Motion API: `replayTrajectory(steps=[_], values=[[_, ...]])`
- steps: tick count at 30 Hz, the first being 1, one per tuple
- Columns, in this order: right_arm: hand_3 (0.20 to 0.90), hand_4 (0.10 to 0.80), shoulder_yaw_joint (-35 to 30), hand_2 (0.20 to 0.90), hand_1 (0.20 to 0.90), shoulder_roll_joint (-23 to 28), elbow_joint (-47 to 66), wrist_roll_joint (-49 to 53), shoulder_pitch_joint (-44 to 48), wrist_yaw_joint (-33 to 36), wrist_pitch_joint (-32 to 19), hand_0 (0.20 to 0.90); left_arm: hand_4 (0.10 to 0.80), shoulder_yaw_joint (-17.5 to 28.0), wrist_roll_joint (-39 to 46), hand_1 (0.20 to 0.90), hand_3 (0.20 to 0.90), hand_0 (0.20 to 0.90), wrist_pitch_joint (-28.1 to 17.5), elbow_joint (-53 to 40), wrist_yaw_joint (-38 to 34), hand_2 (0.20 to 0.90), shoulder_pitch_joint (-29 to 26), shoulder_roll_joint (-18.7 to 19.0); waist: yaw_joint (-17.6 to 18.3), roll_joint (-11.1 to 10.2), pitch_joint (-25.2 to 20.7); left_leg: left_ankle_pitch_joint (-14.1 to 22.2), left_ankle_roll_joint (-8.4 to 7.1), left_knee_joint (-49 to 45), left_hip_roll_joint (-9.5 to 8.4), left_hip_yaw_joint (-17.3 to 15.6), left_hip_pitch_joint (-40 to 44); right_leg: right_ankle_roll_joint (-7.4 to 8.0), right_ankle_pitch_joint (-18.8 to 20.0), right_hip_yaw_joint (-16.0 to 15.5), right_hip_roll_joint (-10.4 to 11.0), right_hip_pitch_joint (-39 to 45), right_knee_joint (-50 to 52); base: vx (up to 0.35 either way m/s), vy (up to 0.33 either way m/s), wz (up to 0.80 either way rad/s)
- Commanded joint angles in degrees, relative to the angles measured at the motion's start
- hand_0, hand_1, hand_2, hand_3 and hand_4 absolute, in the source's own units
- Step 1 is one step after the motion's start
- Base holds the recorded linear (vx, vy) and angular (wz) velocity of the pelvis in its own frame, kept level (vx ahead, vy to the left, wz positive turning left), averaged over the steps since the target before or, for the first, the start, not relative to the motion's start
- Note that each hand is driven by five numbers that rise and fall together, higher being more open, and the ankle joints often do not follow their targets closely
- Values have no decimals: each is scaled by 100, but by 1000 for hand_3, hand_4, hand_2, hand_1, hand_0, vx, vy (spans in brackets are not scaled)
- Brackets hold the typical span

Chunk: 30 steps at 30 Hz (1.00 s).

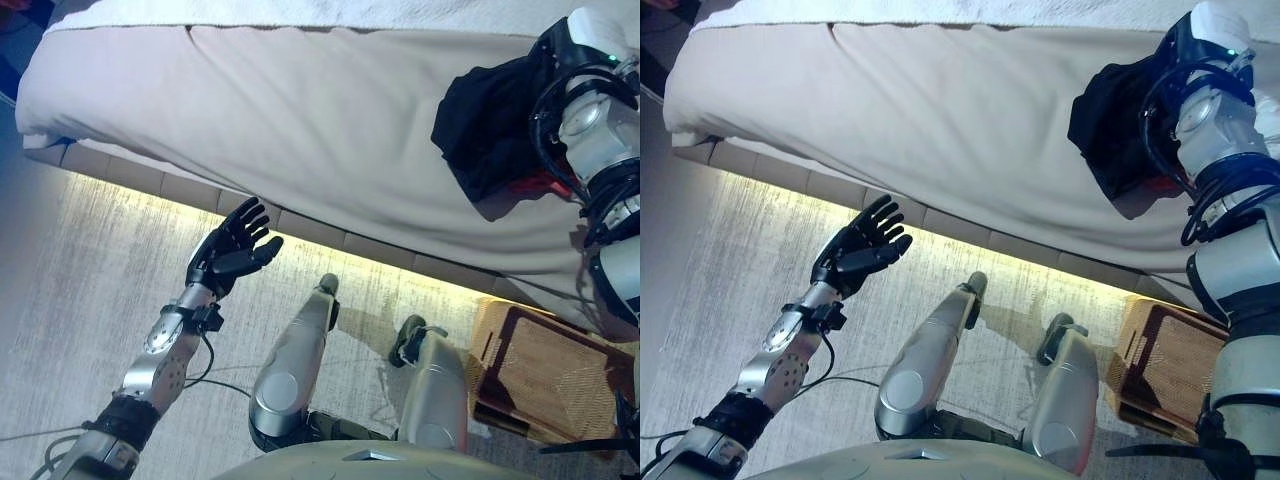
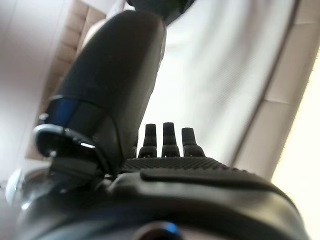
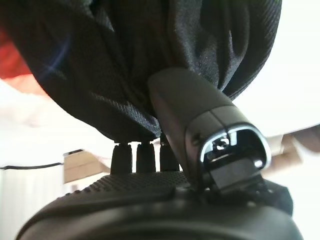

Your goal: Pick up the clothes from the bed and place them into the basket

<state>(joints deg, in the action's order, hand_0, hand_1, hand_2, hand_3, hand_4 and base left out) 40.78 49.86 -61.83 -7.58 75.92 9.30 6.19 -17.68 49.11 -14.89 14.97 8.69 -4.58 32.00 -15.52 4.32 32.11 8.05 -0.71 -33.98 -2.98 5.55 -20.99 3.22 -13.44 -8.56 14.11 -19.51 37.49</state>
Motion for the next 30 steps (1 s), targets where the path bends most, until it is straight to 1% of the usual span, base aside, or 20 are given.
replayTrajectory(steps=[1, 3, 6, 7, 10, 12, 13, 15, 16, 18, 20, 23, 30], values=[[200, 100, -106, 300, 300, 720, 317, 349, 316, 561, -484, 300, 800, 63, -415, 900, 900, 900, -299, -16, -46, 900, 221, 16, 182, -482, -1227, 254, 78, 216, 243, -91, 278, -375, 463, -488, -281, 632, -1171, 47, -5, -20], [200, 100, -222, 300, 300, 888, 458, 643, 225, 533, -738, 300, 800, -19, -546, 900, 900, 900, -275, 81, -73, 900, 238, 18, 337, -602, -1540, 182, 26, 854, 353, -219, 854, -277, 617, -387, -365, 1162, -1841, 164, -25, -24], [200, 100, -413, 300, 300, 1059, 684, 754, 19, 532, -910, 300, 800, -62, -619, 900, 900, 900, -240, 212, -53, 900, 254, -32, 507, -702, -1856, 105, 4, 1467, 376, -303, 1343, -145, 798, -205, -444, 1559, -2437, 153, -17, -22], [200, 100, -477, 300, 300, 1152, 779, 801, -59, 515, -988, 300, 800, -110, -641, 900, 900, 900, -248, 363, -35, 900, 250, -96, 630, -741, -2038, 34, -5, 1798, 410, -374, 1570, -74, 919, -86, -501, 1715, -2712, 108, -3, -16], [200, 100, -617, 300, 300, 1383, 873, 866, -213, 515, -1149, 300, 800, -229, -672, 900, 900, 900, -304, 577, -30, 900, 233, -194, 809, -784, -2278, -125, -53, 2324, 517, -517, 1907, 30, 1145, 121, -555, 1912, -3120, 78, -1, -26], [200, 100, -773, 300, 300, 1629, 909, 846, -358, 493, -1222, 300, 800, -297, -726, 900, 900, 900, -358, 745, -2, 900, 251, -284, 968, -805, -2448, -260, -108, 2763, 610, -616, 2140, 127, 1329, 285, -573, 2028, -3439, 32, -1, -31], [200, 100, -818, 300, 300, 1674, 915, 855, -412, 482, -1232, 300, 800, -303, -747, 900, 900, 900, -379, 783, 1, 900, 260, -300, 989, -810, -2470, -285, -115, 2851, 626, -637, 2193, 140, 1361, 325, -579, 2050, -3498, 12, 11, -33], [200, 100, -1093, 300, 300, 1992, 1040, 911, -739, 391, -1290, 300, 800, -279, -870, 900, 900, 900, -440, 1072, 49, 900, 272, -396, 1202, -822, -2617, -367, -167, 3202, 717, -786, 2390, 214, 1480, 472, -614, 2110, -3737, 4, 13, -24], [200, 100, -1134, 300, 300, 2008, 1057, 910, -783, 389, -1283, 300, 800, -284, -878, 900, 900, 900, -439, 1091, 58, 900, 268, -395, 1200, -828, -2622, -376, -170, 3229, 722, -798, 2410, 216, 1488, 482, -617, 2119, -3752, -13, 8, -26], [200, 100, -1404, 300, 300, 2158, 1164, 884, -1086, 376, -1306, 300, 800, -283, -927, 900, 900, 900, -516, 1381, 85, 900, 193, -468, 1332, -841, -2693, -418, -205, 3400, 785, -904, 2496, 248, 1503, 541, -642, 2129, -3806, -27, 9, -34], [200, 100, -1647, 300, 300, 2244, 1331, 906, -1407, 418, -1234, 300, 800, -281, -1008, 900, 900, 900, -488, 1584, 54, 900, 117, -562, 1458, -851, -2739, -441, -216, 3502, 820, -968, 2565, 252, 1494, 619, -675, 2136, -3813, -31, 8, -33], [200, 100, -2189, 300, 300, 2424, 1614, 1005, -2094, 469, -1182, 300, 800, -202, -1181, 900, 900, 900, -483, 1921, 101, 900, 55, -695, 1651, -877, -2801, -432, -222, 3598, 861, -1100, 2687, 264, 1500, 757, -722, 2187, -3882, -8, -6, -33], [200, 100, -3261, 300, 300, 2438, 2128, 1109, -3394, 564, -1063, 300, 800, -103, -1468, 900, 900, 900, -410, 2288, 136, 900, -9, -824, 2027, -866, -2861, -307, -198, 3583, 899, -1347, 2865, 286, 1445, 1140, -808, 2204, -3823, 21, 3, -30]])
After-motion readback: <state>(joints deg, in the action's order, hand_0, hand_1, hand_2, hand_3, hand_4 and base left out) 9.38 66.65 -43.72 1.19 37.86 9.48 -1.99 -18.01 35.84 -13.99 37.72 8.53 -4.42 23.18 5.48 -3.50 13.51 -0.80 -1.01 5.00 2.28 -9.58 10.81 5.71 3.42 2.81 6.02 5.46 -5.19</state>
